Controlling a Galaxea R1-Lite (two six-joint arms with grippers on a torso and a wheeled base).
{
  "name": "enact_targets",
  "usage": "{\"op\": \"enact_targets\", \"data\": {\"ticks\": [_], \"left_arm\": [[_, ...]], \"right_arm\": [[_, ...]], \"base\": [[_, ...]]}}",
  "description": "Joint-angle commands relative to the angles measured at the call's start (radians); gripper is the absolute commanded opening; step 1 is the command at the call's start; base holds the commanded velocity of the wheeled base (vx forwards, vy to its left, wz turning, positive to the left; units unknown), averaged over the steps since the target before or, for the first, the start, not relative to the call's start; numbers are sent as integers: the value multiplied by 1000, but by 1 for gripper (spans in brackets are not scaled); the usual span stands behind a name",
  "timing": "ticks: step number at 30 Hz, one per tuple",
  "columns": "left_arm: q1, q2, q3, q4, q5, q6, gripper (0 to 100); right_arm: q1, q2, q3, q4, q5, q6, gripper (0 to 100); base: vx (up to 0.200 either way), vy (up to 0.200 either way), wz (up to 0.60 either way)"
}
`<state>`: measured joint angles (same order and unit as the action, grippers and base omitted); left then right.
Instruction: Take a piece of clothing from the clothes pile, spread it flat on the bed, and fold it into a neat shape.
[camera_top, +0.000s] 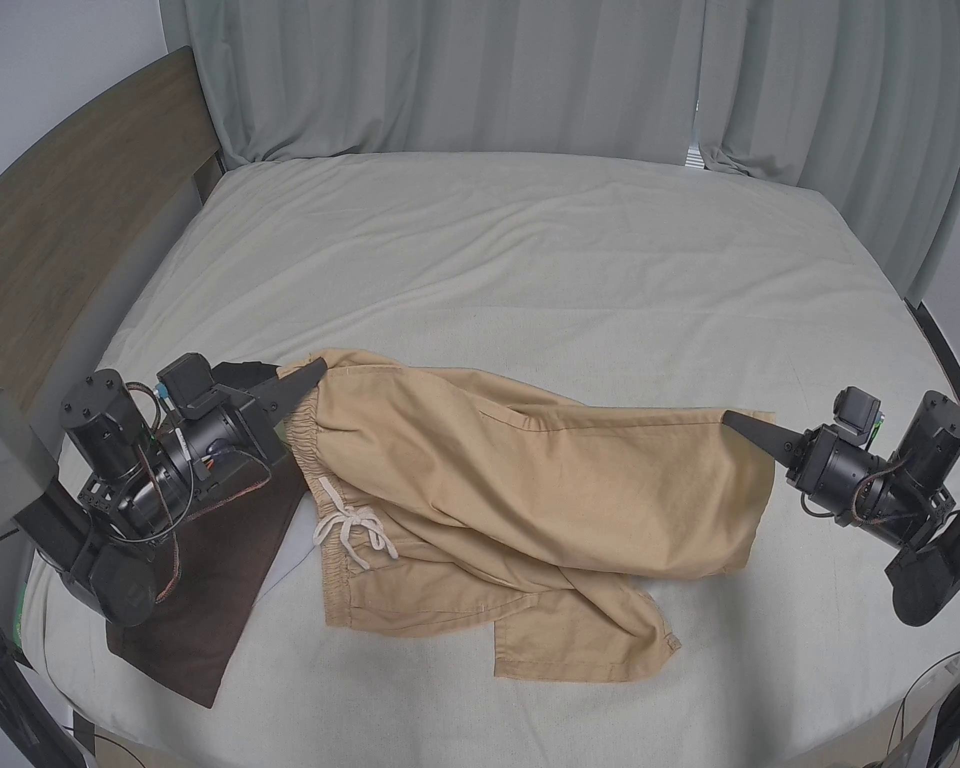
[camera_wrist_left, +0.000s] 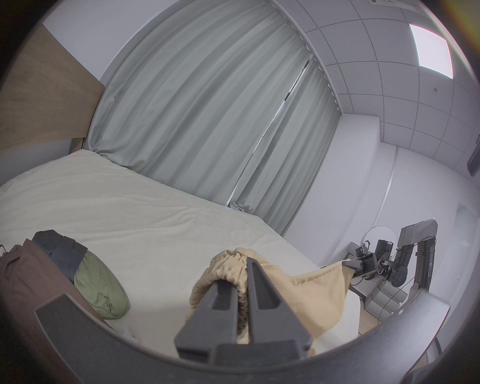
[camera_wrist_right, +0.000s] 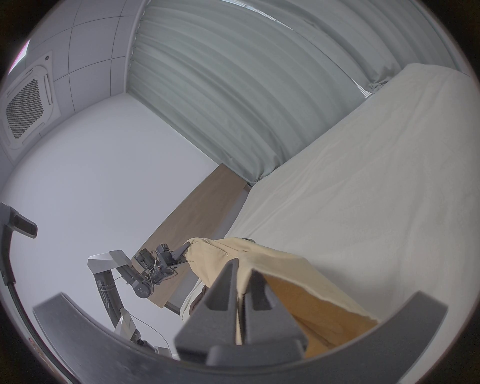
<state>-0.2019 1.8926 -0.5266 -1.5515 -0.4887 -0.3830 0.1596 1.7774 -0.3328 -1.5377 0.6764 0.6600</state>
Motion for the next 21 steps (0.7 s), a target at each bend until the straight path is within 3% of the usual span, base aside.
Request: {"op": "enact_targets", "data": {"ticks": [1, 6, 21], "left_arm": [[4, -4, -3, -1, -2, -1, 0], [7, 10, 2, -1, -34, 1, 0], [30, 37, -26, -1, -31, 3, 0]], "right_arm": [[-3, -24, -2, -1, 0, 0, 0], [-17, -23, -12, -1, 0, 7, 0], [-97, -15, -42, -2, 3, 13, 0]], "base": [[0, 0, 0], [0, 0, 0], [0, 0, 0]]}}
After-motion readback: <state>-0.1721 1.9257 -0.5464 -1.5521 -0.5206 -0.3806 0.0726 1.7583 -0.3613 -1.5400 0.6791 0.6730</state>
